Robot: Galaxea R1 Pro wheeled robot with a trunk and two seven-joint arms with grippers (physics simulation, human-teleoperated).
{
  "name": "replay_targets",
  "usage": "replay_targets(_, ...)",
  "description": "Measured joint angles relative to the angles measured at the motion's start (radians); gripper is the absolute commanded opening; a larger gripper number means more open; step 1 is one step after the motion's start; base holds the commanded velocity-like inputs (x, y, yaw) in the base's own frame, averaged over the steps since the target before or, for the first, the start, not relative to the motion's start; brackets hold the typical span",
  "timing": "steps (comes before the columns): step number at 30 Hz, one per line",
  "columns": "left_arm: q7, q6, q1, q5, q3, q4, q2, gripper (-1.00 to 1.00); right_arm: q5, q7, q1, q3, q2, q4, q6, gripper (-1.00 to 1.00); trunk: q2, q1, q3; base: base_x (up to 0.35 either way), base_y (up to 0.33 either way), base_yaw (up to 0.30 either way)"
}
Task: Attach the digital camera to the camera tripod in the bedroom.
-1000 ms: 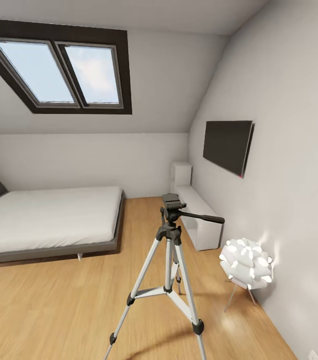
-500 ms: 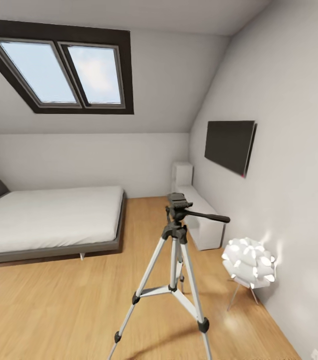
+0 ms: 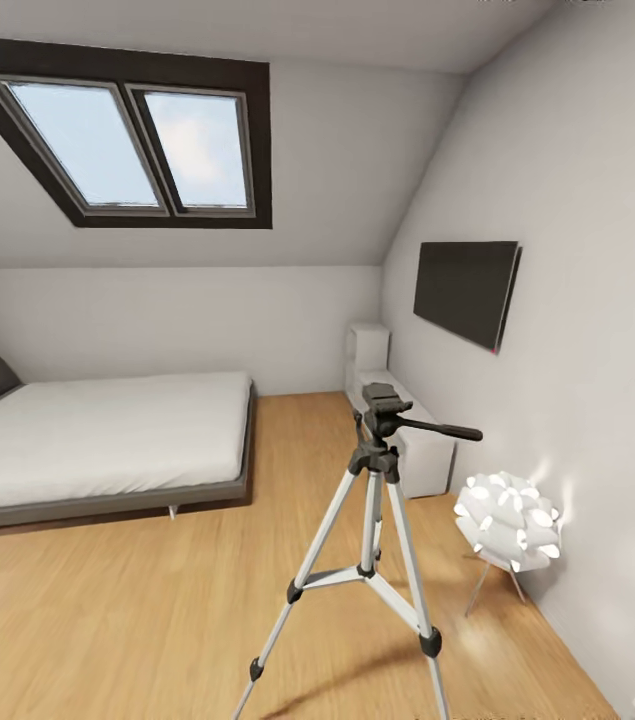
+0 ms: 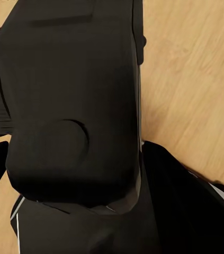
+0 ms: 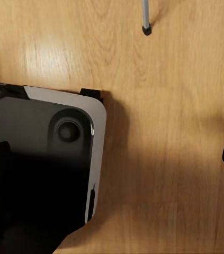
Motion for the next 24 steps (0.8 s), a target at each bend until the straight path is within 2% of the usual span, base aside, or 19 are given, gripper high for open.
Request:
replay_targets(12, 0.0, 0.0, 0.0, 0.0, 0.0, 0.0, 0.0, -1.0, -0.001, 0.0, 0.0, 0.0, 0.0, 0.0, 0.002, 1.0, 0.0, 0.0, 0.0, -0.001, 0.005, -0.224)
replay_targets(24, 0.0, 0.0, 0.0, 0.0, 0.0, 0.0, 0.0, -1.0, 0.004, 0.0, 0.0, 0.002, 0.0, 0.0, 0.003, 1.0, 0.0, 0.0, 0.0, 0.0, 0.0, -0.039)
